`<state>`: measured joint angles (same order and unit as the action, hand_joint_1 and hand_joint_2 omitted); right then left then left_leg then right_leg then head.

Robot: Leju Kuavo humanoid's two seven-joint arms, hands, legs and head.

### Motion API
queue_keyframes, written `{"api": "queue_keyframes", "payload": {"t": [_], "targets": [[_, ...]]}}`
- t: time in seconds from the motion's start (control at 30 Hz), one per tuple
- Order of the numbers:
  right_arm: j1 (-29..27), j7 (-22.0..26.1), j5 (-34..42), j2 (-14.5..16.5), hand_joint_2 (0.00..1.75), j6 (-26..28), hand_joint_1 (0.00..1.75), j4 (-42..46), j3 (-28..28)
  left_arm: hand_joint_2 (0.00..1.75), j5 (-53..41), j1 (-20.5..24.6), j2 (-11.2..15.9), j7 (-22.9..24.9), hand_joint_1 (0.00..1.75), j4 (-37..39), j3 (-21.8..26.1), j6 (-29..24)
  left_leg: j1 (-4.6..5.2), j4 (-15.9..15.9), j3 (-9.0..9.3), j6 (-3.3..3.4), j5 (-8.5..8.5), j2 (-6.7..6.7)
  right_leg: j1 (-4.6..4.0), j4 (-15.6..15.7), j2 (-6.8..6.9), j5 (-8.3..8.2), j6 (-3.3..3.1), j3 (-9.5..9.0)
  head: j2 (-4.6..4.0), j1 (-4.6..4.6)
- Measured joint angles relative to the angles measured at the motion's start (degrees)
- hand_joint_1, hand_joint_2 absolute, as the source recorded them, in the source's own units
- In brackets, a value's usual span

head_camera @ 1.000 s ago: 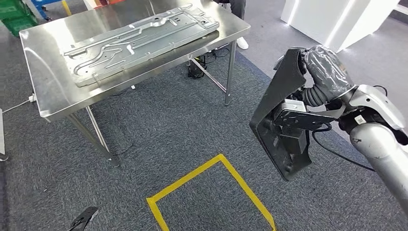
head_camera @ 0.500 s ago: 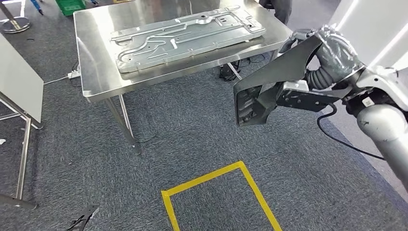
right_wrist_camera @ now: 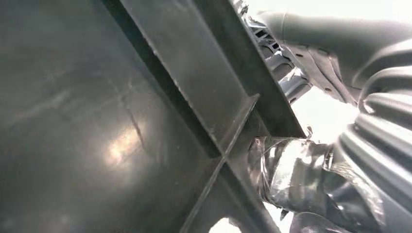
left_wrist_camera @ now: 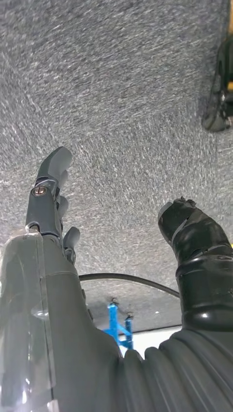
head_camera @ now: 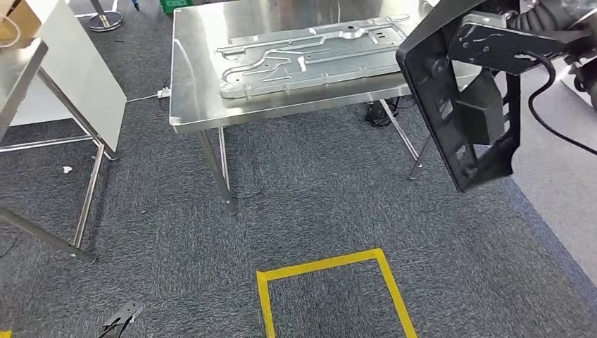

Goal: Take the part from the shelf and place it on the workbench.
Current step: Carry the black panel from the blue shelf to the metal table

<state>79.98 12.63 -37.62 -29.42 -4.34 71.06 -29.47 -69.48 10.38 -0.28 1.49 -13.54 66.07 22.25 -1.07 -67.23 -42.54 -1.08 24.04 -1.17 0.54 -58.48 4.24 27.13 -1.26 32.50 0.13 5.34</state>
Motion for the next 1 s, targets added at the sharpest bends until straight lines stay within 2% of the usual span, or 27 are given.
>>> {"api": "queue_keyframes", "payload": {"t": [0.07,0.1,0.17,0.2,0.23,0.27,0.33,0.37,0.4,0.43,0.47,0.5,0.53,0.57,0.6,0.67,0.7,0.77,0.83,0.87,0.9,0.93,0.97,1.0], "targets": [[0.47,-0.01,0.00,-0.02,1.75,0.01,1.75,-0.46,-0.32,1.75,0.01,0.04,0.15,-0.01,0.00,0.01,-0.05,0.00,0.64,6.71,3.54,0.67,-2.16,-2.30,-0.37,-0.27,1.18,0.84,0.56,-0.56,0.00,-0.02],[0.68,-0.03,0.00,-0.01,1.75,0.01,1.75,-0.69,-0.44,1.75,0.02,0.04,0.19,-0.01,0.00,0.01,-0.08,0.01,0.94,7.90,4.12,1.10,-2.10,-2.87,-0.62,-0.30,1.70,1.11,0.85,-0.71,0.00,-0.06],[0.99,-0.02,0.00,0.18,1.75,-0.01,1.75,-1.06,-0.63,1.75,0.04,0.00,0.22,-0.02,0.00,0.03,-0.11,0.08,1.02,8.09,4.27,2.00,-1.78,-1.95,-0.88,-0.09,2.81,1.46,1.40,-1.11,0.01,-0.08],[1.07,-0.02,0.00,0.30,1.75,0.00,1.75,-1.16,-0.68,1.75,0.04,-0.04,0.24,-0.02,0.00,0.04,-0.13,0.11,0.88,8.30,4.47,2.31,-1.71,-1.27,-0.81,-0.18,2.79,1.84,1.70,-1.31,0.01,-0.10],[1.22,-0.01,0.00,0.40,1.75,0.01,1.75,-1.21,-0.72,1.75,0.05,0.00,0.26,-0.03,0.00,0.05,-0.14,0.14,0.71,8.51,4.76,2.65,-1.63,-0.60,-0.63,-1.08,1.76,2.51,1.96,-1.09,0.01,-0.14],[1.46,-0.02,0.00,0.42,1.75,0.01,1.75,-1.28,-0.74,1.75,0.06,0.08,0.28,-0.03,0.00,0.05,-0.15,0.14,0.52,8.72,5.09,2.99,-1.56,0.06,-0.43,-3.13,0.17,3.57,2.17,-0.15,0.01,-0.20],[1.85,-0.25,0.00,0.35,1.75,-0.01,1.75,-1.54,-0.74,1.75,0.17,0.26,0.29,-0.04,0.00,0.05,-0.23,0.19,0.45,8.88,5.49,3.53,-1.25,1.46,-0.15,-10.47,-3.16,6.33,2.45,3.99,0.01,-0.30],[1.97,-0.53,0.01,0.31,1.75,-0.07,1.75,-1.79,-0.79,1.75,0.29,0.27,0.29,-0.05,0.00,0.06,-0.33,0.28,0.46,8.86,5.70,3.71,-1.04,2.23,-0.13,-14.27,-3.78,7.24,2.55,6.52,0.00,-0.32],[2.09,-0.94,0.02,0.28,1.75,-0.21,1.75,-2.16,-0.89,1.75,0.44,0.21,0.28,-0.07,0.00,0.07,-0.52,0.37,0.47,8.82,5.99,3.83,-0.78,2.99,-0.12,-16.72,-4.01,7.20,2.62,8.50,0.00,-0.32],[2.34,-1.37,0.03,0.19,1.75,-0.39,1.75,-2.63,-1.02,1.75,0.64,0.09,0.29,-0.10,0.00,0.08,-0.76,0.47,0.48,8.75,6.37,3.87,-0.46,3.66,-0.12,-17.04,-4.10,5.92,2.59,9.53,0.00,-0.33],[2.78,-1.85,0.04,0.08,1.75,-0.59,1.75,-3.14,-1.15,1.75,0.85,-0.02,0.29,-0.15,0.00,0.09,-1.02,0.55,0.49,8.66,6.85,3.85,-0.08,4.34,-0.12,-15.00,-4.15,3.45,2.45,9.43,0.00,-0.34],[3.44,-2.37,0.04,-0.07,1.75,-0.77,1.75,-3.72,-1.25,1.75,1.13,-0.14,0.30,-0.19,0.00,0.10,-1.25,0.57,0.50,8.60,7.39,3.77,0.34,4.96,-0.14,-11.09,-4.23,0.35,2.19,8.36,0.00,-0.35],[4.15,-2.88,0.01,-0.21,1.75,-0.87,1.75,-4.28,-1.32,1.75,1.42,-0.25,0.30,-0.22,0.00,0.10,-1.40,0.58,0.54,8.55,7.87,3.64,0.72,5.47,-0.22,-7.17,-4.38,-2.09,1.88,7.03,0.00,-0.35],[5.03,-3.46,-0.12,-0.29,1.75,-0.97,1.75,-4.92,-1.40,1.75,1.73,-0.38,0.30,-0.26,0.00,0.10,-1.53,0.58,0.62,8.49,8.18,3.40,1.08,5.99,-0.35,-3.68,-4.52,-3.46,1.57,5.66,0.01,-0.36],[5.83,-4.06,-0.36,-0.31,1.75,-1.10,1.75,-5.60,-1.49,1.75,2.04,-0.53,0.32,-0.27,0.00,0.11,-1.65,0.57,0.65,8.50,8.31,3.13,1.34,6.32,-0.51,-1.65,-4.61,-3.81,1.33,4.77,0.01,-0.36],[7.24,-5.10,-1.07,-0.27,1.75,-1.58,1.75,-6.86,-1.73,1.75,2.68,-0.83,0.39,-0.28,0.00,0.12,-1.95,0.52,0.62,8.67,8.35,2.47,1.83,6.60,-0.73,-0.43,-4.63,-2.89,0.89,3.98,0.02,-0.38],[7.76,-5.51,-1.42,-0.24,1.75,-1.81,1.75,-7.39,-1.94,1.75,3.03,-0.94,0.51,-0.28,0.00,0.12,-2.11,0.51,0.58,8.67,8.43,2.21,2.13,6.34,-0.58,-0.18,-4.52,-2.72,0.71,3.61,0.02,-0.38],[8.82,-6.05,-2.03,0.02,1.75,-2.13,1.75,-8.34,-2.44,1.75,3.72,-0.94,0.74,-0.28,0.00,0.13,-2.36,0.52,0.74,6.39,7.65,1.67,3.34,4.47,-0.19,0.67,-4.29,-2.23,0.04,2.34,0.02,-0.19],[9.81,-6.45,-2.42,0.33,1.75,-2.28,1.75,-9.46,-2.93,1.75,4.32,-0.90,0.92,-0.26,0.00,0.14,-2.52,0.57,0.71,-0.50,3.91,1.20,5.63,2.37,-0.03,1.13,-4.02,-1.34,-0.45,0.81,0.01,0.04],[10.16,-6.63,-2.53,0.42,1.75,-2.39,1.75,-10.03,-3.26,1.75,4.53,-0.96,0.97,-0.22,0.00,0.15,-2.60,0.60,0.55,-4.49,1.33,0.99,6.55,1.95,-0.01,1.15,-3.93,-0.72,-0.48,0.05,0.02,0.08],[10.33,-6.77,-2.65,0.52,1.75,-2.50,1.75,-10.53,-3.68,1.75,4.71,-1.07,1.00,-0.18,0.00,0.15,-2.69,0.66,0.39,-7.33,-0.91,0.81,6.56,1.79,0.04,1.15,-3.87,0.01,-0.38,-0.82,0.01,0.08],[10.40,-6.88,-2.79,0.61,1.75,-2.59,1.75,-10.89,-4.13,1.75,4.84,-1.17,1.01,-0.15,0.00,0.16,-2.77,0.70,0.24,-8.07,-2.26,0.64,5.24,1.69,0.11,1.15,-3.85,0.84,-0.23,-1.84,0.01,0.07],[10.51,-6.99,-2.92,0.69,1.75,-2.66,1.75,-11.23,-4.58,1.75,4.97,-1.25,1.03,-0.13,0.00,0.16,-2.83,0.74,0.10,-6.53,-2.60,0.49,2.66,1.61,0.21,1.15,-3.82,1.75,-0.02,-2.99,0.01,0.07],[10.74,-7.11,-3.05,0.77,1.75,-2.69,1.75,-11.54,-4.98,1.75,5.13,-1.32,1.08,-0.13,0.00,0.16,-2.87,0.75,-0.02,-2.84,-1.96,0.38,-0.95,1.47,0.33,1.15,-3.76,2.76,0.25,-4.26,0.00,0.06]]}}
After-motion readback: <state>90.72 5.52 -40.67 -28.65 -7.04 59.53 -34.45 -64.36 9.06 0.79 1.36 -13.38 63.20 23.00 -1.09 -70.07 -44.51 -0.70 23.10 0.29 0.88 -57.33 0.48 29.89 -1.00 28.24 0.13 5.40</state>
